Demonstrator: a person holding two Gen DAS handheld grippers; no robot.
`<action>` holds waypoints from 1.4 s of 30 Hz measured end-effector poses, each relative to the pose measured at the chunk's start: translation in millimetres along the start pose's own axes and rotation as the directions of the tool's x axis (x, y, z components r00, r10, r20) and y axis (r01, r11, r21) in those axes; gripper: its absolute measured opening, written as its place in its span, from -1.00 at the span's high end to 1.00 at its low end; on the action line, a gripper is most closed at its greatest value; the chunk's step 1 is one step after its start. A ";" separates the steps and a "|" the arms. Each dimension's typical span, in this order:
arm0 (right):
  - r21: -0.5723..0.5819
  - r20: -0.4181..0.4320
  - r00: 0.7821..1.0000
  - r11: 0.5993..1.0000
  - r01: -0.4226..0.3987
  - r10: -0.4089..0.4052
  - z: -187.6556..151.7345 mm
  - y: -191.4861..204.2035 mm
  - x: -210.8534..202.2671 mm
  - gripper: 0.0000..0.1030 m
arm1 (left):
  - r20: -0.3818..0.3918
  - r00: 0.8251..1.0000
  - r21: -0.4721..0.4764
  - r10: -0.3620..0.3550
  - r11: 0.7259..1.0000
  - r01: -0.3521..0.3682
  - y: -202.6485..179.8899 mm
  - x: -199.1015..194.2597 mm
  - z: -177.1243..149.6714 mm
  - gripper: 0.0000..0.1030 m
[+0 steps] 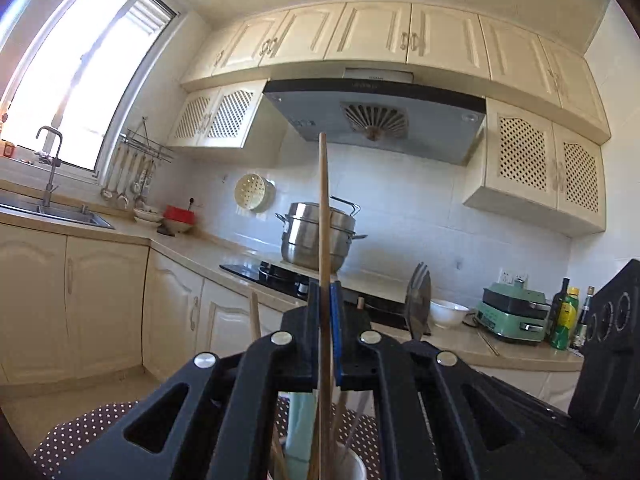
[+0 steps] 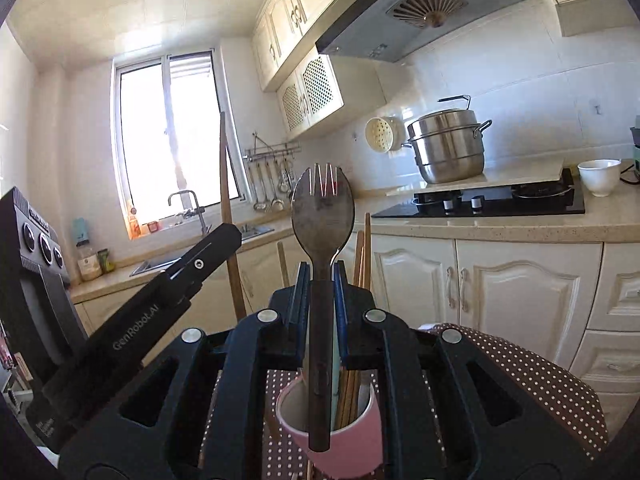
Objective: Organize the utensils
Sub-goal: 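Lift the spork and chopstick and lower both into the pink cup, then open both grippers and withdraw from the pink cup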
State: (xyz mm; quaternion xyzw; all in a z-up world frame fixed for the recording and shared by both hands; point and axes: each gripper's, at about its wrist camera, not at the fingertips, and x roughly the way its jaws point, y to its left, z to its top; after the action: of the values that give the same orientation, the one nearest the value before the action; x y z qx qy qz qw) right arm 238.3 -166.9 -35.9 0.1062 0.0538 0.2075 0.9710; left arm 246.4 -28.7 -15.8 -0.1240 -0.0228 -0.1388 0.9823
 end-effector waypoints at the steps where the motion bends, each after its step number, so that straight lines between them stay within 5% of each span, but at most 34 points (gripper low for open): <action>1: -0.004 0.004 1.000 1.000 0.003 -0.003 0.5 -1.0 3.3 0.77 | 0.004 1.000 0.008 0.007 1.000 -0.007 0.8 4.0 -1.3 0.90; 18: 0.010 0.013 1.000 1.000 0.001 -0.002 -15.9 -9.8 27.0 0.77 | -0.048 0.998 0.003 0.033 0.999 -0.033 22.5 22.2 -27.2 0.85; 19: 0.010 0.014 1.000 1.000 0.002 -0.003 -16.2 -9.7 26.6 0.77 | -0.057 0.998 0.009 0.037 0.999 -0.037 22.8 21.3 -27.7 0.77; 21: 0.016 0.013 1.000 1.000 0.009 -0.010 -16.4 -10.5 25.8 0.76 | -0.056 0.996 -0.004 0.064 0.998 -0.065 27.3 16.9 -26.6 0.26; 24: 0.023 0.013 1.000 1.000 0.016 -0.017 -17.4 -11.9 24.1 0.76 | -0.066 0.993 -0.010 0.098 0.995 -0.098 34.1 10.1 -22.3 -0.01; 27: 0.017 0.017 1.000 1.000 0.019 -0.019 -19.0 -9.7 22.1 0.76 | -0.093 0.974 0.053 0.207 0.978 -0.202 37.1 5.0 -20.5 -0.30; 29: 0.019 0.012 1.000 1.000 0.018 -0.019 -20.5 -8.2 22.3 0.76 | -0.117 0.951 0.097 0.288 0.956 -0.277 39.2 2.3 -21.0 -0.40; 33: 0.015 0.011 1.000 1.000 0.024 -0.024 -23.7 -5.1 21.3 0.76 | -0.134 0.936 0.110 0.326 0.943 -0.313 45.5 -9.9 -21.1 -0.43; 42: -0.005 0.005 0.998 0.998 0.062 -0.062 -26.8 -0.1 20.6 0.76 | -0.125 0.933 0.126 0.337 0.938 -0.322 51.5 -29.8 -15.6 -0.44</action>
State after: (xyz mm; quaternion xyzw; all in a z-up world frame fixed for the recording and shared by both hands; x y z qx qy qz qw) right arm 253.0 -153.4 -63.1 0.1027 0.0544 0.1774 0.9773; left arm 232.3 23.3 -45.5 -0.0649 0.0626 0.0209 0.9957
